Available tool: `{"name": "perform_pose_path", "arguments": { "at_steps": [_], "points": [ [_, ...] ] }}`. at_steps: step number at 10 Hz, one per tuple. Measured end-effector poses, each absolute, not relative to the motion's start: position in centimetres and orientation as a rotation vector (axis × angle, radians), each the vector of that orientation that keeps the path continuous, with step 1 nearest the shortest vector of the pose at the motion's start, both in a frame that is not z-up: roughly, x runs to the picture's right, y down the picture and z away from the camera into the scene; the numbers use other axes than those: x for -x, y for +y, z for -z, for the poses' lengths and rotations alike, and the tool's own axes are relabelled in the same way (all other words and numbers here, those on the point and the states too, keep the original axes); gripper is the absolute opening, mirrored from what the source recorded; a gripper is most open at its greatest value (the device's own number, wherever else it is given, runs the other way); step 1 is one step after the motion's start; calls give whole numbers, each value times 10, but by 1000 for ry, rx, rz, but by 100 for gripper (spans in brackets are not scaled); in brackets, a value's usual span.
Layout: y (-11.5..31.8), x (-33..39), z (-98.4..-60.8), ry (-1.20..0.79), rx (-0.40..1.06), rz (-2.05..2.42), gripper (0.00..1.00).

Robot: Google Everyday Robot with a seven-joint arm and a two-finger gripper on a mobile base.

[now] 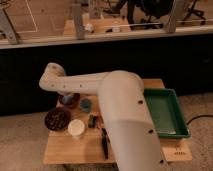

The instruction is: Wipe red bowl with sponge

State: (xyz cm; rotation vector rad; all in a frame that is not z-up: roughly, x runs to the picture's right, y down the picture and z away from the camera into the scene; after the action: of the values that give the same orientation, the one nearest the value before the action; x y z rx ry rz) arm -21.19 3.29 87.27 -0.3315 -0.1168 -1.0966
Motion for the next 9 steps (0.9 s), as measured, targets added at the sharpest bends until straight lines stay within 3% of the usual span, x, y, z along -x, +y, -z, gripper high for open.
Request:
{"name": "perform_pose_path", "arguments": {
  "at_steps": [4, 9],
  "points": [
    [47, 182, -867, -99, 350, 1075, 0],
    [18, 170, -877, -53, 334, 1052, 0]
  ]
}}
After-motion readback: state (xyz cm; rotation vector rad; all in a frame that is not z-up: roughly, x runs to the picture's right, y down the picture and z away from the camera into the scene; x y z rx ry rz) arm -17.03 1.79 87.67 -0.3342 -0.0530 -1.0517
